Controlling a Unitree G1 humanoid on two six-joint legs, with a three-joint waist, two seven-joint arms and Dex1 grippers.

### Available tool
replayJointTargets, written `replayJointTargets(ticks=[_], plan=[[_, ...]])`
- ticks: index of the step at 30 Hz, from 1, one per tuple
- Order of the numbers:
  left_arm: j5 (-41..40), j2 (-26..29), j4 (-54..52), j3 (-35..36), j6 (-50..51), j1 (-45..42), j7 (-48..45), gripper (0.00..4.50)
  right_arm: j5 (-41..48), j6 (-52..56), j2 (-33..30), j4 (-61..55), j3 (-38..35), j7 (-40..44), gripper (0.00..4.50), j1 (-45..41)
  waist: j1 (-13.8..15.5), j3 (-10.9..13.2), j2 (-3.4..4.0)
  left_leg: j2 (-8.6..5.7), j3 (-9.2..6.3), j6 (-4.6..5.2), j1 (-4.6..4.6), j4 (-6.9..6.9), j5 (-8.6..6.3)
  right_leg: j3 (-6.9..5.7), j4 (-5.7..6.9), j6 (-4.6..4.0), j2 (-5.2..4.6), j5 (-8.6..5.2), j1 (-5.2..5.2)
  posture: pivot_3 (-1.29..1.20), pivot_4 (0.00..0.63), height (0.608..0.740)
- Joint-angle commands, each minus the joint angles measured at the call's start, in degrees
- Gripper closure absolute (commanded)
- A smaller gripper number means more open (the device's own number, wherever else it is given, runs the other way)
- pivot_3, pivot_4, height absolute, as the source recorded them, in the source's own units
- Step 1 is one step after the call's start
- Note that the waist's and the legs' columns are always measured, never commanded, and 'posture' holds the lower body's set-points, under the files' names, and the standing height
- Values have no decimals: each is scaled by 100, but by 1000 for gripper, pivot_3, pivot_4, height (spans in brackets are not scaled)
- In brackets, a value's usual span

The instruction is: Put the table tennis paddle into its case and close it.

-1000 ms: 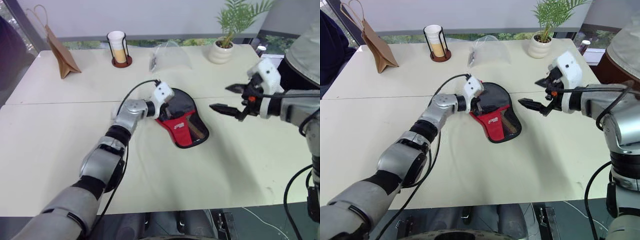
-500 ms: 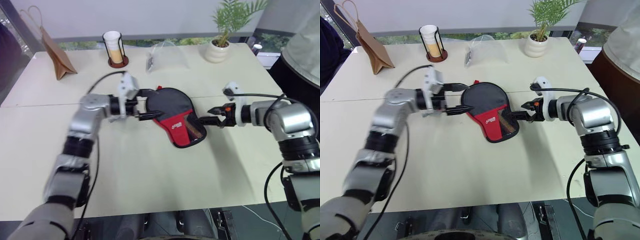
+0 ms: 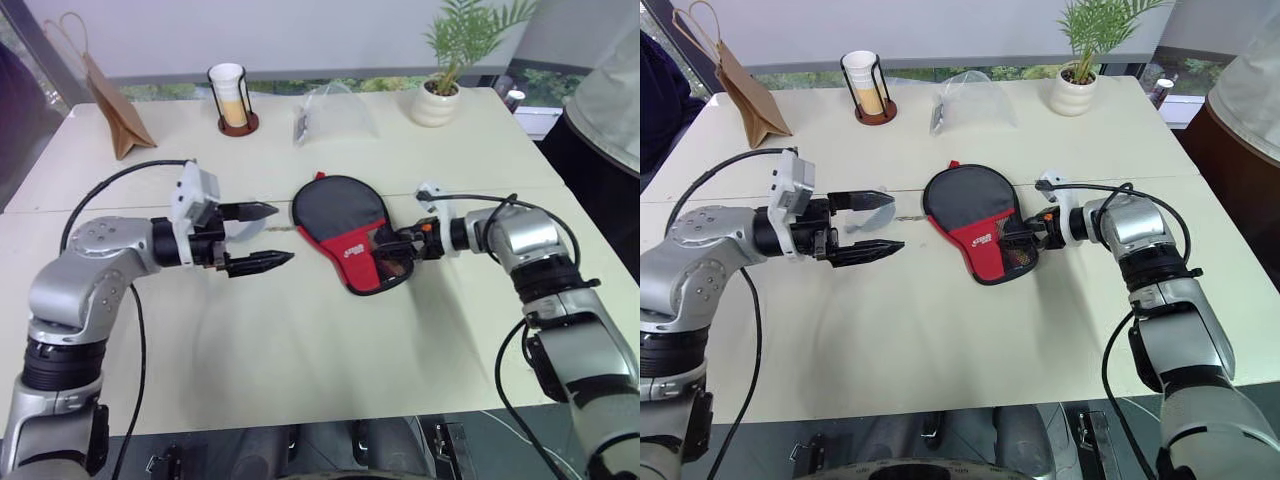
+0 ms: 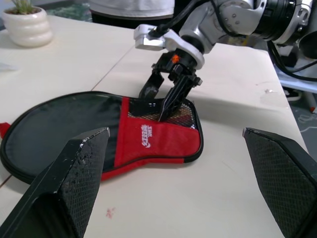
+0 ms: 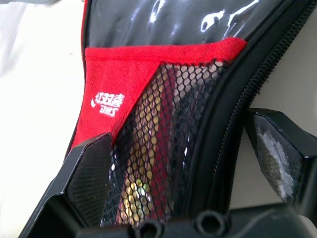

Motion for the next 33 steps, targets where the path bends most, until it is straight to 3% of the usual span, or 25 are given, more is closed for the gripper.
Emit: replayJointTargets(ticks=[1, 6, 7, 8, 14, 19, 29, 33], plan=[[-181, 96, -277, 223, 24, 84, 180, 0, -58, 10, 106, 425, -111, 182, 1311, -178, -1, 0, 0, 0, 0, 0, 1, -2, 0, 0, -1, 0, 0, 0, 0, 0, 150, 734], [-212, 128, -328, 199, -62, 180, 310, 0, -143, 103, 174, 977, -253, 319, 3851, -313, -1, -1, -1, 0, 1, -2, 8, -4, 1, 0, -1, -2, 0, 1, 6, 0, 150, 734], [-212, 125, -328, 197, -81, 180, 327, 0, -189, 88, 181, 1043, -248, 331, 4287, -306, -2, -1, -1, 0, 0, -3, 14, -4, 1, 0, -1, -2, 1, 1, 13, 0, 150, 734], [-200, 123, -322, 188, -111, 181, 342, 0, -251, 46, 185, 1083, -218, 337, 4406, -281, -3, -2, 0, 0, -1, -3, 20, -4, 1, -1, -2, -3, 1, 1, 19, 0, 150, 734], [-21, 97, -188, 42, -352, 111, 383, 0, -278, 420, 211, 816, -112, 409, 4406, 1, 6, -3, -1, 0, -1, -3, 26, -7, 1, -1, -4, -3, 0, 1, 27, 0, 150, 734], [6, 32, -100, -57, -454, 24, 400, 0, -86, 1245, 151, -121, -131, 260, 4406, 531, 11, -11, -2, 0, -2, -4, 50, -20, 0, 0, -11, -4, 0, -1, 45, 0, 150, 734], [71, 28, -71, -225, -617, 41, 393, 0, 1127, 4232, 29, -3457, -1362, -909, 4406, 2098, 46, -21, -11, 1, -13, -1, 49, -33, -3, 5, -19, -14, -12, -8, 46, 0, 150, 734], [83, 51, -67, -269, -667, 66, 379, 0, 1862, 4493, 108, -4152, -1831, -1585, 4406, 2630, 78, -21, -12, 1, -13, 0, 48, -32, -3, 5, -21, -14, -13, -9, 46, 0, 150, 734]])
